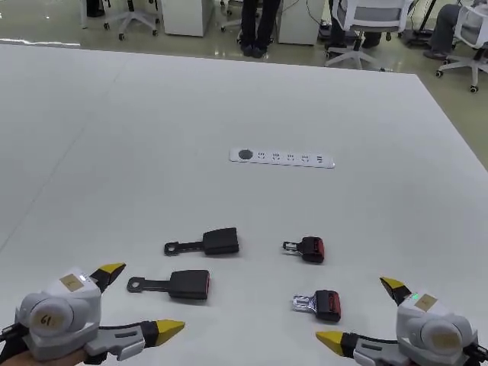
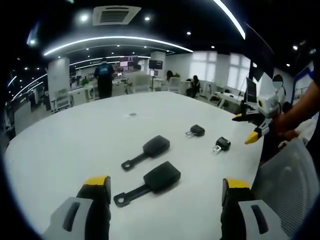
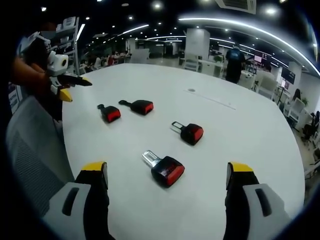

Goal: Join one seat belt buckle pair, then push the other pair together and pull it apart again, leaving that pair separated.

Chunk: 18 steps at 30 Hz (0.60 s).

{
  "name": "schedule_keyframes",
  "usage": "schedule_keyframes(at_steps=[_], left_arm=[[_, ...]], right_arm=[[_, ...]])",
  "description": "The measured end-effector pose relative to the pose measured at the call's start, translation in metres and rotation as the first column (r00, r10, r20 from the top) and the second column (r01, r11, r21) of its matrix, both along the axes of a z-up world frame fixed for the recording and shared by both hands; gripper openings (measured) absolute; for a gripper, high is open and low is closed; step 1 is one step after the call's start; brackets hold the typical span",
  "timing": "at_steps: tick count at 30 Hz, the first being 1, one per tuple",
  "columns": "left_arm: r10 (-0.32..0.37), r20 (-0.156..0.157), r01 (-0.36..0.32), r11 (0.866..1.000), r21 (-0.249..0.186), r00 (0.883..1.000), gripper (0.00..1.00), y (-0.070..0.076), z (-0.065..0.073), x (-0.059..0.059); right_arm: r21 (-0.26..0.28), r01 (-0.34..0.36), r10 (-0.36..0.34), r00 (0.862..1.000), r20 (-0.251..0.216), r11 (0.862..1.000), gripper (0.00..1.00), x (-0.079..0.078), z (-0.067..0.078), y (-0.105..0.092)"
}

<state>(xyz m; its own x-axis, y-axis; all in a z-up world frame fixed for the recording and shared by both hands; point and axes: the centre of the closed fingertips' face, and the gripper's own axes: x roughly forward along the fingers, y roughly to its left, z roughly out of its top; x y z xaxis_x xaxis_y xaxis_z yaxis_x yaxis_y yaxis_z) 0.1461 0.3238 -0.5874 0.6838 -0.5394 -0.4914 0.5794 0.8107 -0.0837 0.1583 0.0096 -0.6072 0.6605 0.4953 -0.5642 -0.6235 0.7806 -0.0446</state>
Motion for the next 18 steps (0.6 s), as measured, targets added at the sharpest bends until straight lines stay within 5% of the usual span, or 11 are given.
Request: schedule_keyframes(at_steps=[18], left_arm=[[-0.037, -0.018, 0.038, 0.999, 0.009, 0.999, 0.94, -0.01, -0.007, 0.007]], right_arm=[[0.002, -0.027, 0.028, 0.999, -0.023, 1.0, 1.0, 0.002, -0.013, 0.001]])
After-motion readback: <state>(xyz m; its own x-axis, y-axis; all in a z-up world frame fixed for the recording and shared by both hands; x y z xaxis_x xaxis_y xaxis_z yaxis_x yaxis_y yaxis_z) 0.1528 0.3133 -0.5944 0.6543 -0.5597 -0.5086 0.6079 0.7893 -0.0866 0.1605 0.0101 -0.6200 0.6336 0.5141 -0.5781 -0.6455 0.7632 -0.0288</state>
